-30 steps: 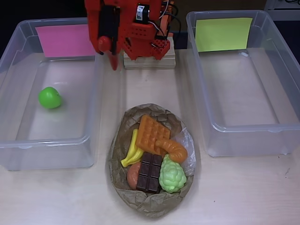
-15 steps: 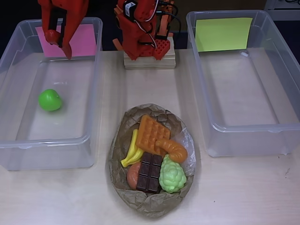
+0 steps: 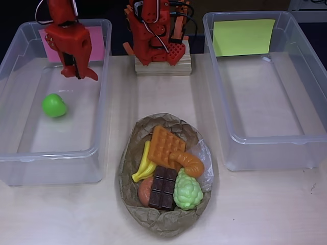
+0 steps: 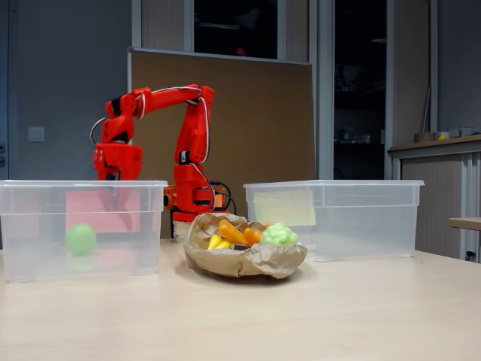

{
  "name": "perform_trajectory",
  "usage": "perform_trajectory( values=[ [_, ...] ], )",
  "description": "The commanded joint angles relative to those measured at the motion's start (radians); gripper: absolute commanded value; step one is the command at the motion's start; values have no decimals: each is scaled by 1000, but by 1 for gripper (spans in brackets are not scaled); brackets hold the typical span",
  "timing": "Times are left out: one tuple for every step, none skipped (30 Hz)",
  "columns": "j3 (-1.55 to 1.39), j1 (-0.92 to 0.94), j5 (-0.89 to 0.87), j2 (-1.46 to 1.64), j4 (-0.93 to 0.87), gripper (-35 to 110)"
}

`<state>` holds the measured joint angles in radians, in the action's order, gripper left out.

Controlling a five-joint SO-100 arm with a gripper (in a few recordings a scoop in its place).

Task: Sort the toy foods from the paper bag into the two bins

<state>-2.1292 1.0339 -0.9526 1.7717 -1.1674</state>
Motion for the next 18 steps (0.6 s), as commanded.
perform_trajectory(
  values=[
    [48,34,2,-81,34,11],
    [57,35,3,-114,48,12],
    [69,37,5,-147,60,12],
    [80,38,6,-178,71,13],
    [89,40,6,-209,80,13],
    [97,40,6,-236,89,14],
    [98,41,5,-256,100,14],
    [98,41,3,-273,107,15],
    [98,41,2,-285,115,17],
    [98,41,3,-296,120,18],
    [100,43,3,-304,121,19],
    [100,43,5,-310,121,21],
    [100,43,6,-313,121,22],
    [100,43,8,-314,121,23],
    [101,43,11,-316,123,25],
    [104,44,14,-316,123,27],
    [107,44,18,-314,123,28],
    [110,46,25,-307,123,28]
  ],
)
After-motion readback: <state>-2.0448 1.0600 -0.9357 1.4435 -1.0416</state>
